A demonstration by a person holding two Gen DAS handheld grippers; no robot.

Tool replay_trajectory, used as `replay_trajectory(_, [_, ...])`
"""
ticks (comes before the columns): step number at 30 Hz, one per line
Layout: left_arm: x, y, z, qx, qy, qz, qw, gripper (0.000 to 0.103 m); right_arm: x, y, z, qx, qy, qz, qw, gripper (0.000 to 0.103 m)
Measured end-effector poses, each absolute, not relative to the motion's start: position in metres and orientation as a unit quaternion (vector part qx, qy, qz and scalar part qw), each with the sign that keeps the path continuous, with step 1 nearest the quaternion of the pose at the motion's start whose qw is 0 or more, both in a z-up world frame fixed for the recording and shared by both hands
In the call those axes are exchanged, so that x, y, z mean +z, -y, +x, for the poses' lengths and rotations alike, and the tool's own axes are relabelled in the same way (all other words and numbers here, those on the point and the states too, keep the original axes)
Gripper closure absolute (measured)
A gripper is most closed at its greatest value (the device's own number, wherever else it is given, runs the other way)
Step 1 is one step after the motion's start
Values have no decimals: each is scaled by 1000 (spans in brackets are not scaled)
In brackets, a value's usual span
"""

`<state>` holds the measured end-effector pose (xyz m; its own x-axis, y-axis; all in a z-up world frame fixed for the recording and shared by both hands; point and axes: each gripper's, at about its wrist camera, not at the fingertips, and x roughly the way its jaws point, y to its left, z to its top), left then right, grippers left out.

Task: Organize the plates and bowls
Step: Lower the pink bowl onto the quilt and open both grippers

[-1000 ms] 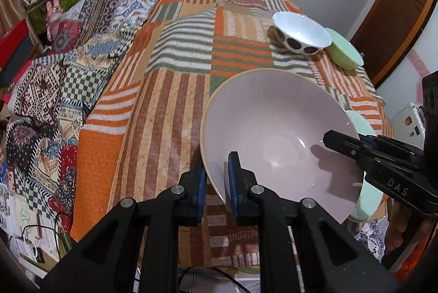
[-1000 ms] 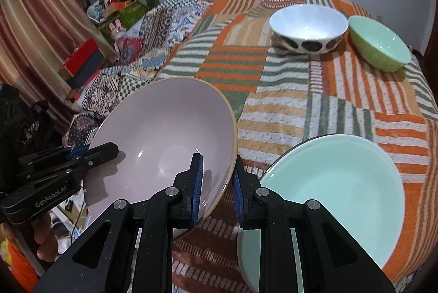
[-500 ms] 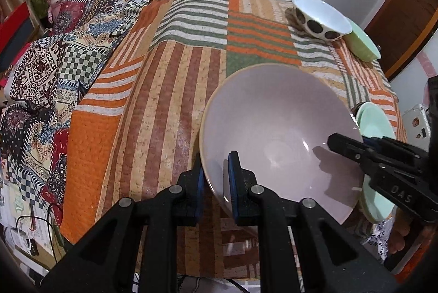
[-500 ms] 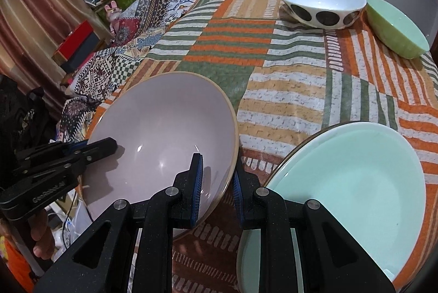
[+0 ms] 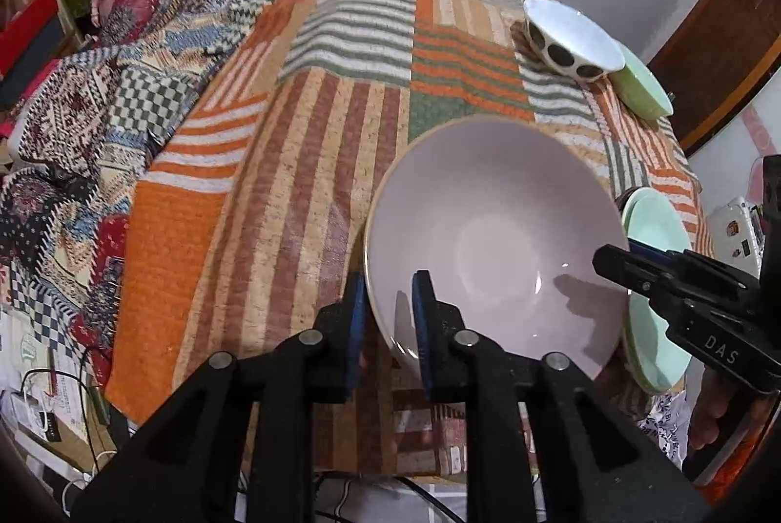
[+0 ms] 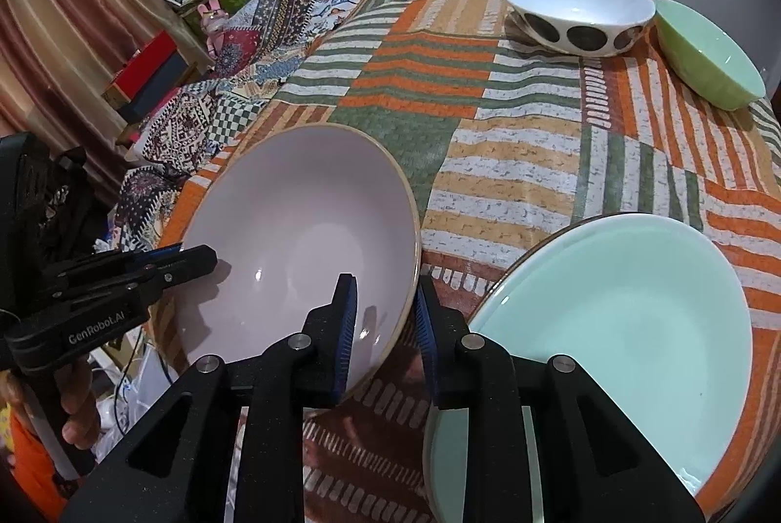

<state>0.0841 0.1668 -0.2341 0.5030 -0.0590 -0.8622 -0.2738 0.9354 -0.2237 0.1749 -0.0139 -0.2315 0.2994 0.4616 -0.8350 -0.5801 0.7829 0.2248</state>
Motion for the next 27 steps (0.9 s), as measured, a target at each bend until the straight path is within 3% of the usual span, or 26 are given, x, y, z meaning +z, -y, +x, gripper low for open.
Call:
replay_trajectory(5, [-205, -164, 77, 65, -466, -151, 869, 68, -218, 27, 174, 321, -483, -54, 813, 74])
replay_trajectory(13, [-142, -143, 80, 57, -393, -118, 910, 58, -179, 56, 177, 309, -439, -35, 843, 68])
replay_trajectory(17, [-116, -135, 91, 49, -359, -114, 925, 47, -161, 72, 186, 296, -411, -23, 862, 66])
replay_trajectory(27, [-94, -122, 144, 34, -334, -110, 936, 36, -138, 99, 233, 257, -384, 32, 886, 62])
